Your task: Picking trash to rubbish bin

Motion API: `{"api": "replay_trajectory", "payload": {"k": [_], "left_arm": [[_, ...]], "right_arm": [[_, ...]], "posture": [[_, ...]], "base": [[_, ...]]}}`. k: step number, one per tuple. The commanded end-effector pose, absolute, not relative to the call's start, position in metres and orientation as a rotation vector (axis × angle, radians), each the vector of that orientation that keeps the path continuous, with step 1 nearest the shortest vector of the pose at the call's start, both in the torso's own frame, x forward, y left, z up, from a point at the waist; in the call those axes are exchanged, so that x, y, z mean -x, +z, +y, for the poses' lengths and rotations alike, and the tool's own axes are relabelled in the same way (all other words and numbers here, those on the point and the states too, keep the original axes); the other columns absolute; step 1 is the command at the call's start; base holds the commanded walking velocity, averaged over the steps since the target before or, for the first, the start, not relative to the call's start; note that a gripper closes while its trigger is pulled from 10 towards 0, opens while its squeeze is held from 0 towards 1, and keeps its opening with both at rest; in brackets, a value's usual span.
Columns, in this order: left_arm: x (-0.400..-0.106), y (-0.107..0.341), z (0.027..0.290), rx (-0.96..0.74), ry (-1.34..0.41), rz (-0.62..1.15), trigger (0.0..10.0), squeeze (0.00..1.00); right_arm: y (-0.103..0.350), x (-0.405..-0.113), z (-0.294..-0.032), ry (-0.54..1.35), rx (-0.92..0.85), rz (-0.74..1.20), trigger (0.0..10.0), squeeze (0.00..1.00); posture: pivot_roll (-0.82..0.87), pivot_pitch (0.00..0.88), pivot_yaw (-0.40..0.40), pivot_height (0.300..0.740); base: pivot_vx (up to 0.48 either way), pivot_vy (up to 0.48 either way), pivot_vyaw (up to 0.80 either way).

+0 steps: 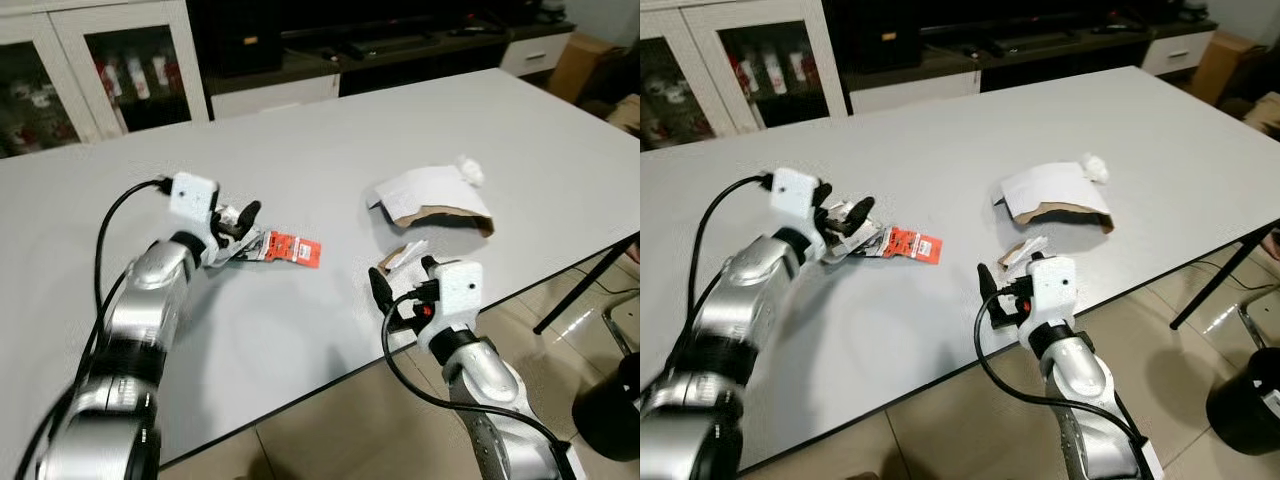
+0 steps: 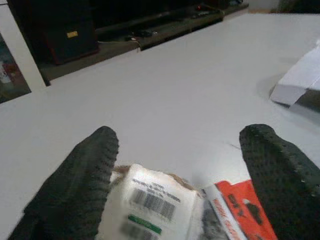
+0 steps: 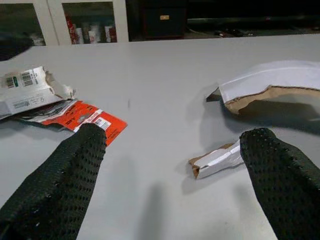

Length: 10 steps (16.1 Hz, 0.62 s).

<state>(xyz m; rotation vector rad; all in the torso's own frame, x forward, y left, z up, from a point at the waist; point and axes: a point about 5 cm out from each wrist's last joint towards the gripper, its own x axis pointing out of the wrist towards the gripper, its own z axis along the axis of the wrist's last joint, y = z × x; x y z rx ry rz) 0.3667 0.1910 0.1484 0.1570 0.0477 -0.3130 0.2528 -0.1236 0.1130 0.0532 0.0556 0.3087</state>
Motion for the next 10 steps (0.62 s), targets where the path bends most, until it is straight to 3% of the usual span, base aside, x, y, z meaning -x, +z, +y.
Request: {"api": "replay_trajectory", "payload": {"k": [1,8,9,10], "left_arm": [[-0.372,0.149,0.188,-0.193,-0.337,0.055,10.0,1.0],[-0.37,0.123,0.215,-0.233,-0.278,0.221,10.0,1.0],[-0.369,0.119,0.218,-0.265,-0.266,0.254,10.0,0.87],[-0.369,0.117,0.219,-0.285,-0.27,0.274,10.0,0.0]], "right_arm": [[0.117,-0.251,-0.128,0.292,-0.053,0.053,10.0,0.0],[0.117,-0.245,-0.129,0.298,-0.051,0.079,10.0,0.0],[0.118,-0.245,-0.128,0.302,-0.054,0.081,10.0,0.0],[0.118,-0.246,-0.127,0.307,-0.054,0.081,10.0,0.0]], "posture": [[-0.04,0.092,-0.012,0.74],[-0.04,0.101,-0.015,0.74],[-0.04,0.098,-0.017,0.74],[-0.04,0.096,-0.017,0.74]], "base": [[0.0,0.0,0.0],[0.0,0.0,0.0],[0.0,0.0,0.0],[0.0,0.0,0.0]]}}
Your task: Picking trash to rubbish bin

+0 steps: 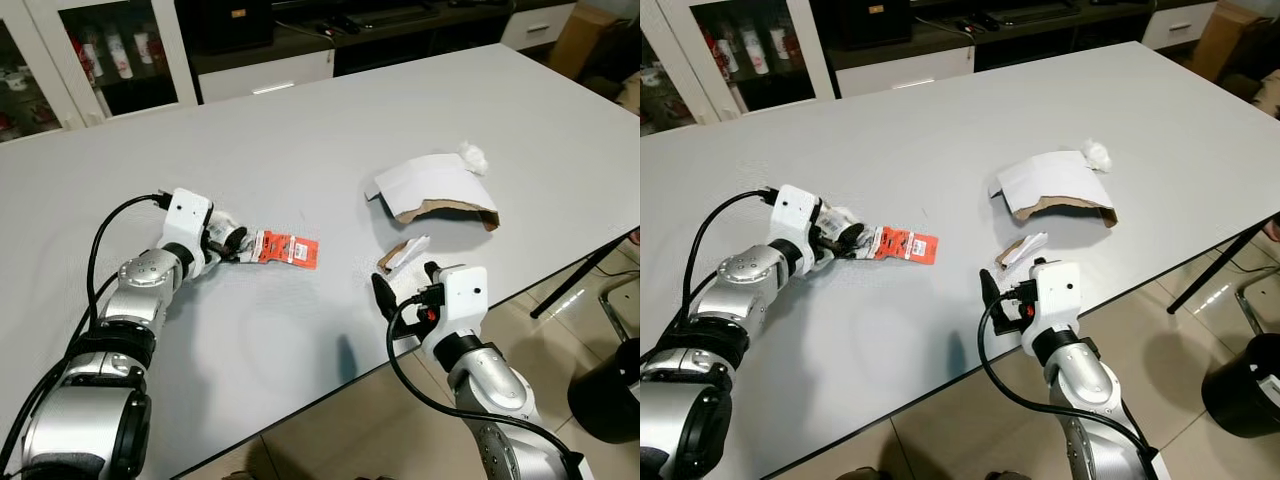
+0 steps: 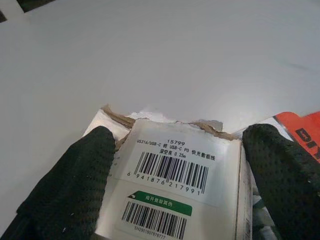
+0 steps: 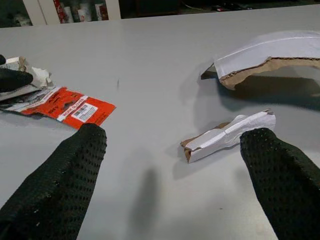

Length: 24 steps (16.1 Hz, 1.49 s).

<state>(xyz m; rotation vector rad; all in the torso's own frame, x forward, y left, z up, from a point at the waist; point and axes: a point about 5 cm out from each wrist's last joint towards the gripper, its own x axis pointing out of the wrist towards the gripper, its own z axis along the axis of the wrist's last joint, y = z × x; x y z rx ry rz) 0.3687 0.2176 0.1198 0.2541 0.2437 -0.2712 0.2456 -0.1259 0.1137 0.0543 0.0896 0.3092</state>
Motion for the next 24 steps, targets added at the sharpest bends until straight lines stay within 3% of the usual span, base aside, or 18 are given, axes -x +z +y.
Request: {"api": "replay_trajectory", "payload": {"k": [1,2,24], "left_arm": [[-0.3684,0.1163,0.2196,-0.302,-0.272,0.282,10.0,0.0],[-0.3688,0.1161,0.221,-0.313,-0.272,0.287,0.0,0.0],[-0.3657,0.115,0.2247,-0.225,-0.309,0.276,0.0,0.0]], "right_arm": [[0.1184,-0.2465,-0.1262,0.308,-0.054,0.081,10.0,0.0],[0.1192,-0.2478,-0.1255,0.31,-0.054,0.081,10.0,0.0],[0.1156,-0.2535,-0.1192,0.319,-0.06,0.084,10.0,0.0]], "posture": [[-0.04,0.096,-0.017,0.74],[-0.04,0.092,-0.017,0.74],[0.0,0.078,-0.024,0.74]], "base": [[0.0,0.0,0.0],[0.0,0.0,0.0],[0.0,0.0,0.0]]}}
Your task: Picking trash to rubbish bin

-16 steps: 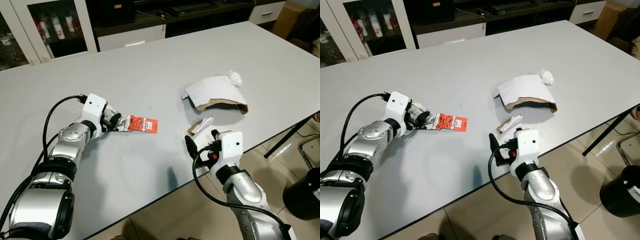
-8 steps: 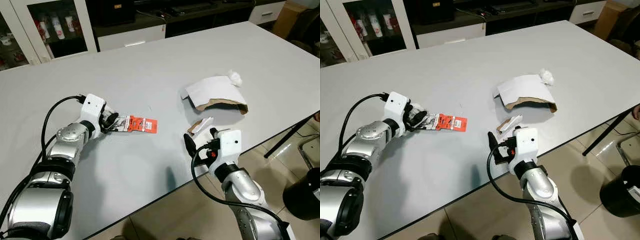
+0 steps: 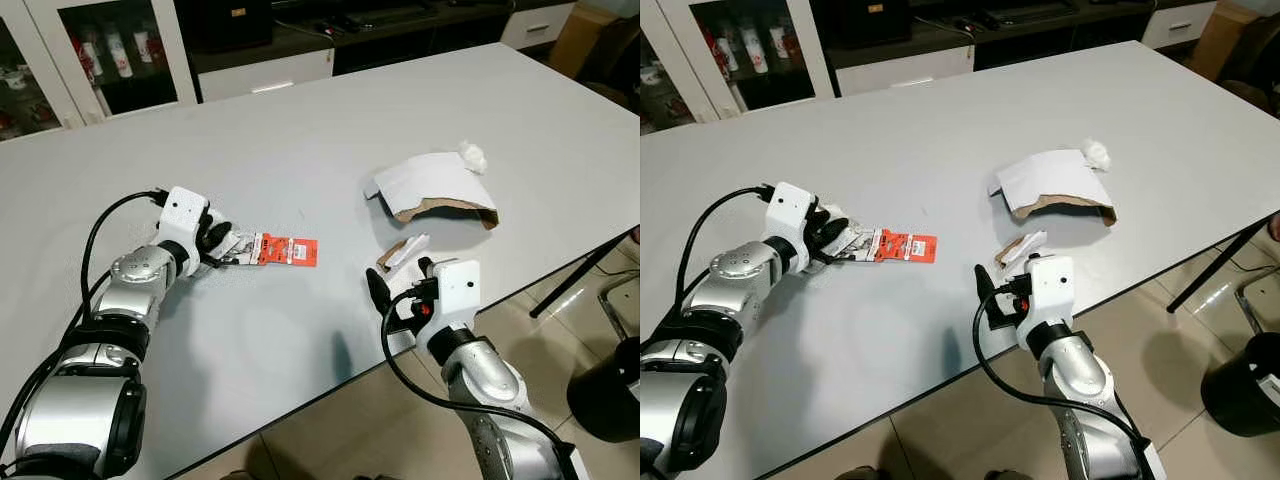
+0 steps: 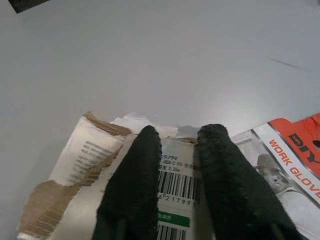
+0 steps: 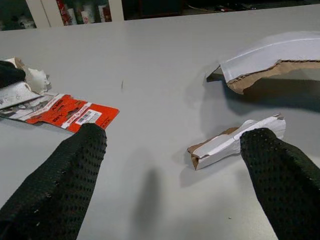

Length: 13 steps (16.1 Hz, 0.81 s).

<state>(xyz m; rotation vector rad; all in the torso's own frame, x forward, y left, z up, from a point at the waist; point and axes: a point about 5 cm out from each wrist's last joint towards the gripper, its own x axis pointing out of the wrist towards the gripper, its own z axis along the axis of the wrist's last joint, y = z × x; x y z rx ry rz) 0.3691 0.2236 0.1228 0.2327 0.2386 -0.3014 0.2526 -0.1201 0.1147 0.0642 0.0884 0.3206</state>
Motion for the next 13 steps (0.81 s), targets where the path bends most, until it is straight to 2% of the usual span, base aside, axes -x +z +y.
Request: {"api": "replay_trajectory", "payload": {"k": [1,5,9,10,12,13], "left_arm": [[-0.367,0.119,0.225,-0.212,-0.303,0.25,0.0,0.0],[-0.368,0.155,0.225,-0.007,-0.331,0.037,0.0,0.0],[-0.347,0.217,0.213,0.216,-0.43,-0.291,0.0,0.0],[-0.341,0.224,0.215,0.228,-0.426,-0.319,0.0,0.0],[-0.329,0.203,0.222,0.008,-0.407,-0.191,0.0,0.0],[-0.325,0.192,0.227,-0.047,-0.366,-0.137,0.0,0.0]], "right_arm": [[0.116,-0.254,-0.119,0.319,-0.061,0.082,10.0,0.0],[0.117,-0.261,-0.112,0.34,-0.078,0.069,10.0,0.0],[0.12,-0.27,-0.098,0.391,-0.094,0.049,10.0,0.0],[0.12,-0.273,-0.095,0.403,-0.092,0.047,10.0,0.0],[0.12,-0.277,-0.092,0.411,-0.092,0.041,10.0,0.0],[0.121,-0.278,-0.091,0.411,-0.094,0.04,10.0,0.0]], "posture": [[0.0,0.076,-0.026,0.74],[0.03,0.065,-0.042,0.74],[0.06,0.055,-0.064,0.74],[0.07,0.053,-0.066,0.74],[0.08,0.05,-0.074,0.74],[0.08,0.049,-0.077,0.74]], "base": [[0.0,0.0,0.0],[0.0,0.0,0.0],[0.0,0.0,0.0],[0.0,0.0,0.0],[0.0,0.0,0.0],[0.0,0.0,0.0]]}}
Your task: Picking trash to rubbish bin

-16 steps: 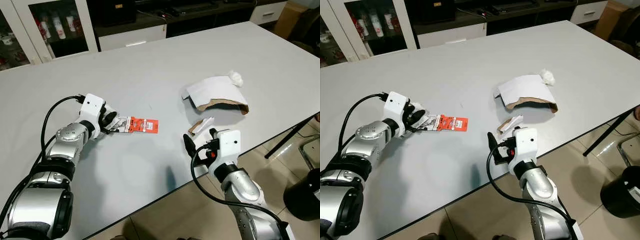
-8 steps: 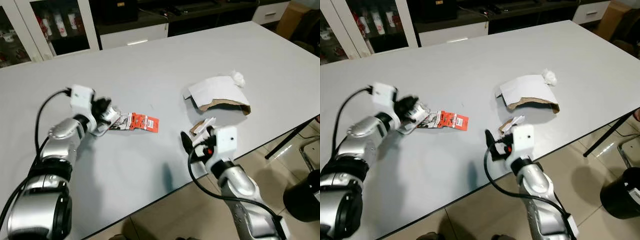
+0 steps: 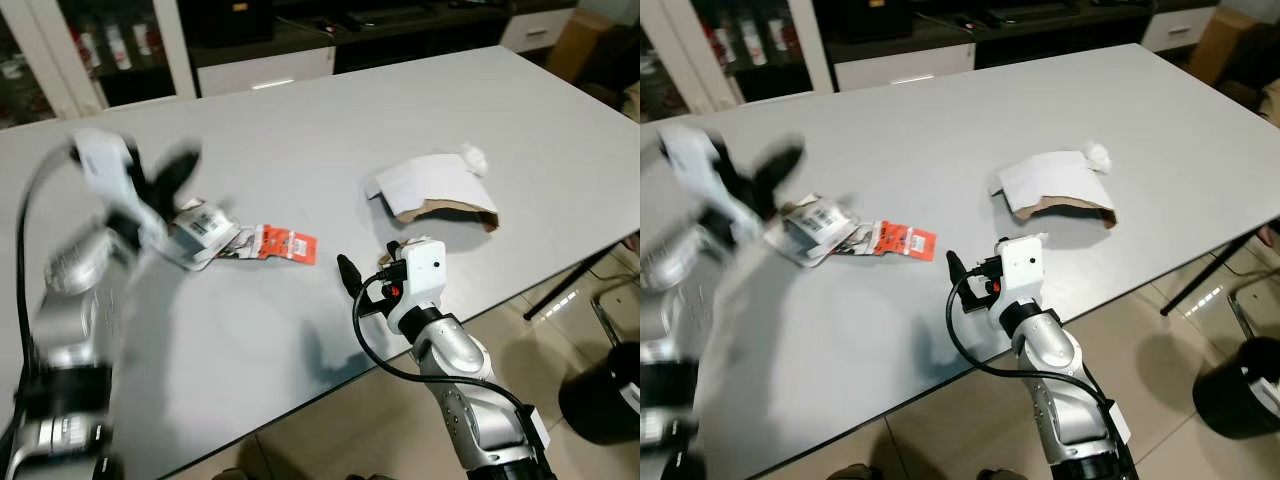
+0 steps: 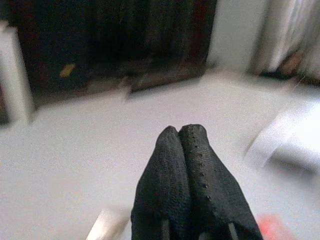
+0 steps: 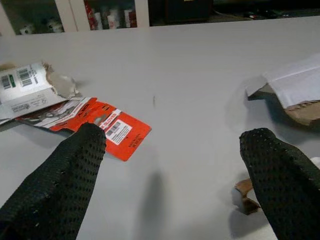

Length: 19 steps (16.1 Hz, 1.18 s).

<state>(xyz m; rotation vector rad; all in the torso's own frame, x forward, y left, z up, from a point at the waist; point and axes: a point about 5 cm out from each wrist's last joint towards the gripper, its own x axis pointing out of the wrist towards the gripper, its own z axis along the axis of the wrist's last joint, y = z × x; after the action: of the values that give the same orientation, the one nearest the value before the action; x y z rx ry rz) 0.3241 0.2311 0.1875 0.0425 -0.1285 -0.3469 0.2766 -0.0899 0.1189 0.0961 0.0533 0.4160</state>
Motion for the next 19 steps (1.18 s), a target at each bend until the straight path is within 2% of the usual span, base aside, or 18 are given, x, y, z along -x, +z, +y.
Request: {"api": "replay_trajectory", "payload": {"k": [1,2,3,7,13,19], "left_arm": [[-0.325,0.185,0.234,-0.134,-0.3,-0.089,0.0,0.0],[-0.33,0.182,0.24,-0.178,-0.223,-0.069,4.1,0.0],[-0.339,0.182,0.245,-0.191,-0.173,-0.053,10.0,1.0],[-0.356,0.168,0.257,-0.166,-0.097,0.08,10.0,1.0],[-0.37,0.153,0.238,0.015,-0.221,0.132,10.0,1.0],[-0.374,0.145,0.23,-0.106,-0.25,0.157,10.0,1.0]], "right_arm": [[0.121,-0.278,-0.09,0.414,-0.095,0.037,10.0,0.0],[0.122,-0.279,-0.09,0.417,-0.096,0.033,10.0,0.0],[0.122,-0.278,-0.091,0.416,-0.092,0.029,10.0,0.0],[0.118,-0.272,-0.097,0.416,-0.061,0.039,10.0,0.0],[0.113,-0.259,-0.11,0.355,-0.051,0.054,10.0,0.0],[0.111,-0.251,-0.116,0.329,-0.046,0.066,10.0,0.0]], "posture": [[0.08,0.041,-0.077,0.74],[0.08,0.041,-0.076,0.74],[0.07,0.032,-0.072,0.74],[0.04,0.02,-0.056,0.74],[-0.02,0.02,-0.014,0.74],[-0.05,0.023,0.002,0.74]], "base": [[0.0,0.0,0.0],[0.0,0.0,0.0],[0.0,0.0,0.0],[0.0,0.0,0.0],[0.0,0.0,0.0],[0.0,0.0,0.0]]}}
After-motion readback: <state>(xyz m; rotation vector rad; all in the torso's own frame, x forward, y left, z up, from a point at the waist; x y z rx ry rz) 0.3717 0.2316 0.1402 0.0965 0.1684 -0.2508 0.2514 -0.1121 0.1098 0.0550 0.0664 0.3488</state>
